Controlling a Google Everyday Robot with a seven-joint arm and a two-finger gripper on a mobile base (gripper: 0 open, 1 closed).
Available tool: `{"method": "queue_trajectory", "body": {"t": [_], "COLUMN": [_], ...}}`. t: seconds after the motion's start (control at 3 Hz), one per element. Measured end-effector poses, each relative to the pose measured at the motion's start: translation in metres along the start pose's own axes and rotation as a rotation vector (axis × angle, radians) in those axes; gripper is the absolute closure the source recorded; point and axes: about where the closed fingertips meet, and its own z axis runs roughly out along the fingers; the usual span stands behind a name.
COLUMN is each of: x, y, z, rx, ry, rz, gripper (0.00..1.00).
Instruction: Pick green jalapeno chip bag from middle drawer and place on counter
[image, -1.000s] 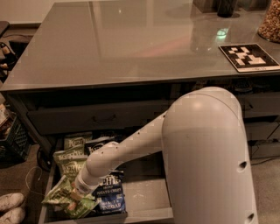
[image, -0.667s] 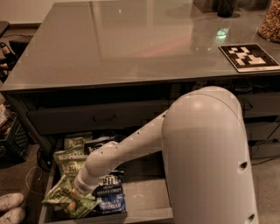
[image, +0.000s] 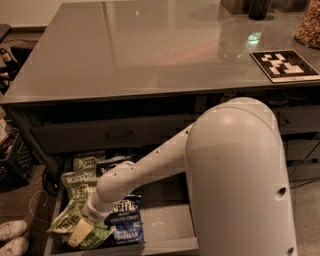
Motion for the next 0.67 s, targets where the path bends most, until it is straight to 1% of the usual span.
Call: {"method": "queue_trajectory", "body": {"t": [0.33,0.67], "x": [-0.0002,-0.0012], "y": [0.0004,-0.0001], "z": [-0.0002,-0.0002], "rx": [0.000,0.000], "ry": [0.000,-0.001], "rz": [0.001,0.003], "gripper": [0.29,0.32]}}
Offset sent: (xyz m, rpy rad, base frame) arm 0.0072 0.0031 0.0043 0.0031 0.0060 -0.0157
